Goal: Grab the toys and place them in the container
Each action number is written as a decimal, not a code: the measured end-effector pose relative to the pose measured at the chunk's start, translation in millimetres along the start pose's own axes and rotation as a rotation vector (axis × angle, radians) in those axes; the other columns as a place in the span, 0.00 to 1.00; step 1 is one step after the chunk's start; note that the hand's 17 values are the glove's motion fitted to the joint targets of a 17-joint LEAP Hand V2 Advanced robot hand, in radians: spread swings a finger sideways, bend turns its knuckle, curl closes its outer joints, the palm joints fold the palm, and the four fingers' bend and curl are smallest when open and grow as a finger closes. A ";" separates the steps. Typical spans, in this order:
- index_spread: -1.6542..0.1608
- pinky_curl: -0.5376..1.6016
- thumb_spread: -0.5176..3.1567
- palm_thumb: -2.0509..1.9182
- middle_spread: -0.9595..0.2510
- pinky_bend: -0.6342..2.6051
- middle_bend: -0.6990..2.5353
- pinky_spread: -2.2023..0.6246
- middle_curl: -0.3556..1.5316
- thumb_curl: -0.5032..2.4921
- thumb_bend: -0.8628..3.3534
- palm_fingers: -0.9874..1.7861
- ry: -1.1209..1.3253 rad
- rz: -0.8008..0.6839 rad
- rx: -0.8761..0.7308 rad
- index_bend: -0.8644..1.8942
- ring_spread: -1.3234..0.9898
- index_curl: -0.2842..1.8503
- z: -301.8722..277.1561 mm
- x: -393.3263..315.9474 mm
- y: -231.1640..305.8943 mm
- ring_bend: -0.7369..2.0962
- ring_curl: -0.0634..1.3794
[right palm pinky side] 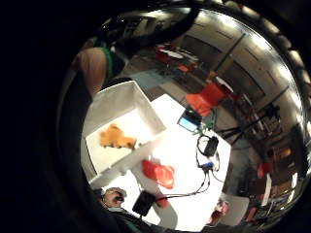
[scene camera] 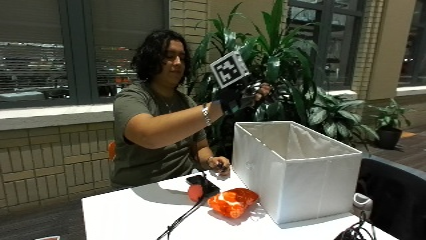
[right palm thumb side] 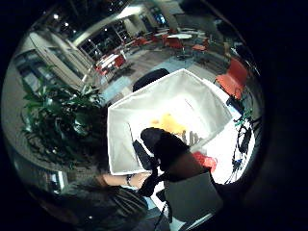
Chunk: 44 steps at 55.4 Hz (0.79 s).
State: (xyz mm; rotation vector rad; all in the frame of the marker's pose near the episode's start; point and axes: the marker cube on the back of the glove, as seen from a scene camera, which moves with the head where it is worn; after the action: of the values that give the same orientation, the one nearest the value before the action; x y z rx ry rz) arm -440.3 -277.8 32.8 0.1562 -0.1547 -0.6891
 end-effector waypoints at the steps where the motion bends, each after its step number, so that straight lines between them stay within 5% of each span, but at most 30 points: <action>1: 0.73 0.42 0.47 0.51 0.61 0.51 0.31 0.72 0.49 0.31 0.20 0.40 0.020 0.028 0.011 0.38 0.44 0.20 3.7 6.1 8.0 0.57 0.25; 9: 0.72 0.39 0.46 0.51 0.53 0.48 0.40 0.68 0.54 0.29 0.19 0.64 0.093 0.134 0.056 0.43 0.41 0.22 52.7 49.7 75.7 0.61 0.26; 15: 0.71 0.39 0.46 0.51 0.49 0.46 0.43 0.65 0.58 0.29 0.19 0.69 -0.057 0.186 -0.115 0.45 0.40 0.25 108.0 57.6 127.2 0.63 0.29; 21: 0.71 0.41 0.46 0.51 0.47 0.45 0.43 0.66 0.59 0.28 0.20 0.61 -0.085 0.223 -0.403 0.44 0.40 0.28 176.3 68.4 165.3 0.62 0.32; 28: 0.71 0.42 0.45 0.50 0.53 0.47 0.35 0.71 0.55 0.27 0.19 0.40 -0.088 0.156 -0.525 0.41 0.42 0.29 228.0 56.7 190.8 0.56 0.29; 35: 0.70 0.41 0.45 0.50 0.56 0.50 0.33 0.74 0.52 0.27 0.19 0.43 -0.113 0.171 -0.440 0.36 0.42 0.26 247.1 53.2 194.7 0.55 0.25; 44: 0.73 0.45 0.51 0.50 0.47 0.58 0.43 0.66 0.59 0.25 0.20 0.67 -0.073 0.154 -0.162 0.34 0.39 0.21 191.9 76.0 170.6 0.71 0.34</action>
State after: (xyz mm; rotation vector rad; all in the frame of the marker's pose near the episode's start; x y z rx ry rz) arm -313.9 -214.4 260.1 -0.0362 -0.1782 -0.5510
